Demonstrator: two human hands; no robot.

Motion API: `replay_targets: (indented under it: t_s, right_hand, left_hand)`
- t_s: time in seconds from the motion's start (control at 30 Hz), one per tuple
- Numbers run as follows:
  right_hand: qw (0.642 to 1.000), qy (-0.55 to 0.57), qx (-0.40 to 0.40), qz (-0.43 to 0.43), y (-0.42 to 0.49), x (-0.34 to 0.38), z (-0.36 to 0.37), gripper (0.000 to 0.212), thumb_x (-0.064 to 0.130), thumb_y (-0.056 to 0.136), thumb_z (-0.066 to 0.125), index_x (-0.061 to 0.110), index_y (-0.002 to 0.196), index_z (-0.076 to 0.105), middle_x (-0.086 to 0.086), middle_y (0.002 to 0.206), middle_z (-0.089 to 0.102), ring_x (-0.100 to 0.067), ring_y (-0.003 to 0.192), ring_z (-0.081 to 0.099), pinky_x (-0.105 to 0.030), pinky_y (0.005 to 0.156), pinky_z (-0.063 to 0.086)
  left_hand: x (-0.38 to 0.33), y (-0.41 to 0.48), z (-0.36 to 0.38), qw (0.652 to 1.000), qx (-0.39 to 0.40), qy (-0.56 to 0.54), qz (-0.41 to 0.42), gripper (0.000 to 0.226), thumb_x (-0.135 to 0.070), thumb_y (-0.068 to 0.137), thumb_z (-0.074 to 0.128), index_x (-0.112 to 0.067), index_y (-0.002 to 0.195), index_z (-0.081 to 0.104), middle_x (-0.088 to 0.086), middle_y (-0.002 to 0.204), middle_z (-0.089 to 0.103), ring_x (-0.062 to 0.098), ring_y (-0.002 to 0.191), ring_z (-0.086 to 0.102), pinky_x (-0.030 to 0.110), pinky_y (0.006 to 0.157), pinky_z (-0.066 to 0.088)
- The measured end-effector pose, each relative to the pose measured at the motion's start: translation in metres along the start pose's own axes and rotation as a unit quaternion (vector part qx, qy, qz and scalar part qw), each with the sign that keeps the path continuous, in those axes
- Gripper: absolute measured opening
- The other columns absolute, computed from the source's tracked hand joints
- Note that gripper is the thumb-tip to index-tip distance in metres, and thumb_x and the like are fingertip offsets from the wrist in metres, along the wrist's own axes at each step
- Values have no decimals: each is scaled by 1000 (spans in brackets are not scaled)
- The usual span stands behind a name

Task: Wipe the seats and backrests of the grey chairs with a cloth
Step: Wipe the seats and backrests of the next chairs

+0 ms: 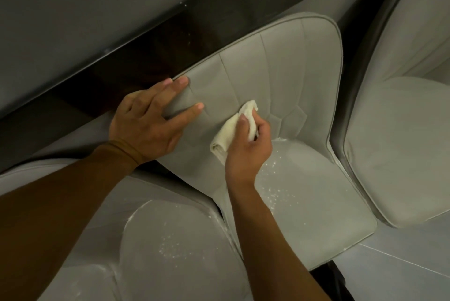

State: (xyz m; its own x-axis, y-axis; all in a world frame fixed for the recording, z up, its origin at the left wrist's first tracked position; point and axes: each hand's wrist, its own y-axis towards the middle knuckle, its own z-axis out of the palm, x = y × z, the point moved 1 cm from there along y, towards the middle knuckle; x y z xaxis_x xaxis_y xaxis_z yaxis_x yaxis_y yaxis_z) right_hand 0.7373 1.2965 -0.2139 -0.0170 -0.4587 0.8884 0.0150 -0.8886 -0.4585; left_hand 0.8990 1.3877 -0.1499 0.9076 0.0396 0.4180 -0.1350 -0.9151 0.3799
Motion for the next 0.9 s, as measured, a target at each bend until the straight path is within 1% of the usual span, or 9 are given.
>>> replay_targets:
  t_s: [0.1, 0.23, 0.33, 0.43, 0.53, 0.63, 0.73, 0.83, 0.9]
  right_hand:
    - [997, 8, -65, 34, 18, -12, 5, 11, 18, 93, 65, 15, 104, 68, 5, 96, 68, -7, 89, 64, -14, 78, 51]
    - [970, -36, -130, 201, 58, -47, -4, 8, 19, 90, 65, 16, 96, 67, -4, 95, 69, -21, 89, 65, -31, 87, 53]
    - [951, 27, -98, 291, 82, -55, -19, 6, 16, 91, 65, 19, 89, 61, -8, 92, 69, -22, 76, 64, -35, 77, 54]
    - [964, 77, -115, 228, 92, -39, -20, 13, 12, 90, 67, 20, 81, 63, -5, 82, 67, -23, 78, 66, -29, 65, 53]
    - [985, 88, -110, 100, 81, -16, -21, 5, 19, 90, 66, 23, 87, 65, 1, 85, 69, -19, 82, 68, -31, 74, 58]
    - [989, 78, -127, 23, 78, -5, -23, 4, 21, 91, 65, 24, 93, 66, 4, 95, 70, -13, 91, 68, -21, 79, 56]
    - [983, 7, -162, 89, 90, -28, -25, 8, 15, 89, 66, 18, 96, 68, -1, 98, 70, -15, 90, 65, -15, 79, 48]
    - [961, 14, -174, 214, 98, -52, -32, 7, 27, 80, 71, 21, 80, 68, -6, 83, 71, -26, 84, 69, -37, 86, 58]
    - [961, 45, -175, 210, 105, -44, -33, 5, 20, 82, 71, 17, 82, 68, -2, 75, 67, -27, 81, 68, -39, 83, 59]
  left_hand:
    - [-1, -1, 0, 1000, -1, 1, -2, 47, -30, 92, 57, -29, 139, 56, 14, 149, 42, 32, 131, 44, 44, 87, 37]
    - [1, -3, 1, 1000, -12, -10, 5, 48, -29, 91, 57, -29, 140, 57, 14, 150, 43, 32, 131, 43, 44, 88, 38]
    - [2, -6, 3, 1000, -18, -8, 6, 49, -29, 90, 58, -28, 139, 61, 15, 151, 44, 34, 130, 47, 44, 88, 39]
    - [1, -7, 6, 1000, -15, -9, 10, 52, -30, 91, 55, -28, 142, 58, 15, 152, 43, 35, 130, 47, 44, 88, 41]
    - [2, -7, 5, 1000, -12, -20, 9, 52, -31, 92, 53, -28, 144, 54, 15, 154, 41, 36, 129, 48, 44, 87, 43]
    - [1, -5, 4, 1000, -13, -22, 7, 52, -31, 92, 52, -29, 144, 52, 14, 154, 38, 35, 130, 46, 44, 88, 40]
    - [1, -4, 5, 999, -19, -22, 14, 53, -32, 90, 53, -29, 143, 54, 14, 154, 40, 34, 129, 46, 43, 87, 41]
    - [2, -5, 5, 1000, -18, -15, 19, 53, -33, 90, 51, -28, 143, 55, 14, 153, 41, 34, 129, 48, 43, 88, 41]
    - [3, -7, 6, 1000, -13, -12, 20, 53, -34, 91, 49, -28, 144, 55, 15, 154, 40, 34, 129, 48, 42, 89, 42]
